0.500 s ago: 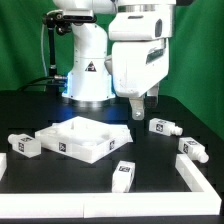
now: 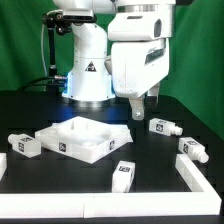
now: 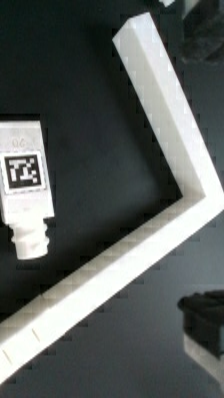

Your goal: Assemble one leg

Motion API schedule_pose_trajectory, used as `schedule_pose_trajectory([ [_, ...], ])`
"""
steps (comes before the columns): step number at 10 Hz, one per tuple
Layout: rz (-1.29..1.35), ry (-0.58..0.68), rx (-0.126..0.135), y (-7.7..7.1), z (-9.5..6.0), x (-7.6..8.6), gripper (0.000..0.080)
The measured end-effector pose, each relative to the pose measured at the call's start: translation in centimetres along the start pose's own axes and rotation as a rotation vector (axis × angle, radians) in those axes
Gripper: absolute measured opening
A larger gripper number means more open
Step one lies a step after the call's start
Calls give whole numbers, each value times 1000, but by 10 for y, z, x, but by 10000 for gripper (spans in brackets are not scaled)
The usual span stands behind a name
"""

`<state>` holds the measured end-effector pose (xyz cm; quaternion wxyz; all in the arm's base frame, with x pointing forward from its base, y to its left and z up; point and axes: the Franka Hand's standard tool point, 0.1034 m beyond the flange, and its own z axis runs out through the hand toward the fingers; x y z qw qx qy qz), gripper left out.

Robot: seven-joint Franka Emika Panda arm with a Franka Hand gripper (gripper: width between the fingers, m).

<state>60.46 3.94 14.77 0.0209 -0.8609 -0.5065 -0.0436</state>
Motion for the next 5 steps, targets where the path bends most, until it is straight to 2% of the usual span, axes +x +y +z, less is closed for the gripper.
schedule_pose_trajectory([
  [5,0,0,0,0,0,0,650],
])
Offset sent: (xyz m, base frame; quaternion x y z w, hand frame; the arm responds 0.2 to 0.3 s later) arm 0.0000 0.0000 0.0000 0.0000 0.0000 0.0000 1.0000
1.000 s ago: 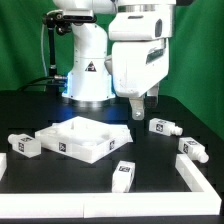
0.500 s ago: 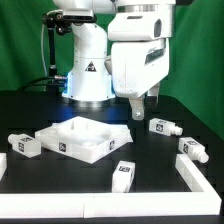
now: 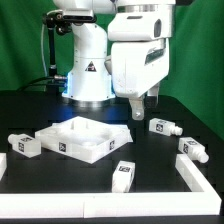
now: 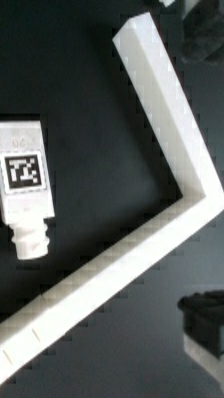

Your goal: Assemble one leg

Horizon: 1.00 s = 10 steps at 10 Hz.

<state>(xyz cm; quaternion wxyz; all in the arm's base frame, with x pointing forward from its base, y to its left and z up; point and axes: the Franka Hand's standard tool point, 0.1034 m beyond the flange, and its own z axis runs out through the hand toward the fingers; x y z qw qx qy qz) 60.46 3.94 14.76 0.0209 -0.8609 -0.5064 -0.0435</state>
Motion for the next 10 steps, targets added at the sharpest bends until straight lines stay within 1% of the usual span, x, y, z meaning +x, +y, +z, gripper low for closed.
schedule_pose_trajectory([
  [5,4,-1,0,0,0,-1,650],
  [6,110,-3,1,0,2,-7,650],
  [7,206,-11,8,2,9,-16,650],
  [8,269,-19,14,4,19,-24,650],
  [9,248,-24,23,7,26,-36,650],
  [10,265,-26,23,8,27,-38,650],
])
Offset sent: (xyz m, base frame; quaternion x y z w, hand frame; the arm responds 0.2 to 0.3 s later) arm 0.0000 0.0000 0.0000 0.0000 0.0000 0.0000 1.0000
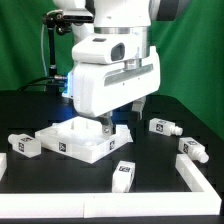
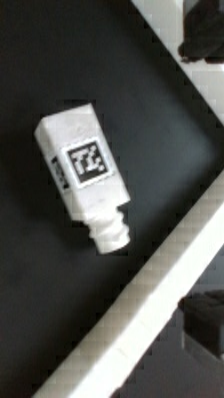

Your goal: Assemble one leg

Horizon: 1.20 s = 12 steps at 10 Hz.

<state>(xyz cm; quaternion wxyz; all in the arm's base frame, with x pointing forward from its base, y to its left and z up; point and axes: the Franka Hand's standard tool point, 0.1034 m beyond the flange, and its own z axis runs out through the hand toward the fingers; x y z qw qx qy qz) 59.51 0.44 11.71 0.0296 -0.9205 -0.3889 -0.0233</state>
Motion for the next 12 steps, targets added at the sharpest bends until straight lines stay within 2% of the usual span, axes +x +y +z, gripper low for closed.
schedule_pose_trajectory([
  [4,0,-1,2,-1,2,0,650],
  [5,101,8,-13,1,8,-2,650],
  [7,305,4,-1,-4,35,-4,650],
  [8,321,4,11,-1,38,-3,650],
  [12,324,3,11,-1,39,-4,650],
])
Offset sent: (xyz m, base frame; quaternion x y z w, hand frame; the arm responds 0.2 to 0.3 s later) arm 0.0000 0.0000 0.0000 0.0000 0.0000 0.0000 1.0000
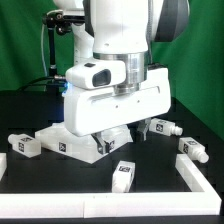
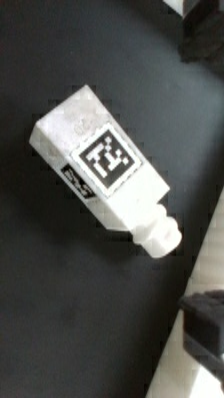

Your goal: Assemble one leg

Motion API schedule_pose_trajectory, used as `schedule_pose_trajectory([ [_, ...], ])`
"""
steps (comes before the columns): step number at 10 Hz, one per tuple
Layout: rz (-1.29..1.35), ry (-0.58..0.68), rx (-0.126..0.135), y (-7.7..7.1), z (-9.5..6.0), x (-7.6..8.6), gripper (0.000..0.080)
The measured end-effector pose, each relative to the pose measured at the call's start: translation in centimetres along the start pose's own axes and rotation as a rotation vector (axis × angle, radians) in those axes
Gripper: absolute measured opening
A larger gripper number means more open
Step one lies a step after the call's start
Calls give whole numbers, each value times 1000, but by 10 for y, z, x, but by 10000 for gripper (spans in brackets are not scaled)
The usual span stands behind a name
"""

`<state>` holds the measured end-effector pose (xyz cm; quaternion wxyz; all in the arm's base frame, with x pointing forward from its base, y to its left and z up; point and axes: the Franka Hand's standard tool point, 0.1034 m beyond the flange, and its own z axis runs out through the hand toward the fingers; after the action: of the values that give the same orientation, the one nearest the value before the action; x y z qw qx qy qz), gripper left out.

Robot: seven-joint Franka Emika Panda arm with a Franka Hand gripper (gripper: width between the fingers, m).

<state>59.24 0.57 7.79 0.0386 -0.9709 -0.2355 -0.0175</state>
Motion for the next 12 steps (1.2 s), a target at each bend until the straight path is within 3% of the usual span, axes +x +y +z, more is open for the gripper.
schedule_pose_trajectory([
  [1,123,1,-4,-5,6,-4,650],
  [3,341,-5,-6,-30,24,0,650],
  [4,417,5,32,-22,34,-5,650],
  [8,437,0,36,-18,37,-8,650],
  [9,518,-20,50,-13,44,-18,650],
  [12,597,-39,46,-15,66,-25,650],
])
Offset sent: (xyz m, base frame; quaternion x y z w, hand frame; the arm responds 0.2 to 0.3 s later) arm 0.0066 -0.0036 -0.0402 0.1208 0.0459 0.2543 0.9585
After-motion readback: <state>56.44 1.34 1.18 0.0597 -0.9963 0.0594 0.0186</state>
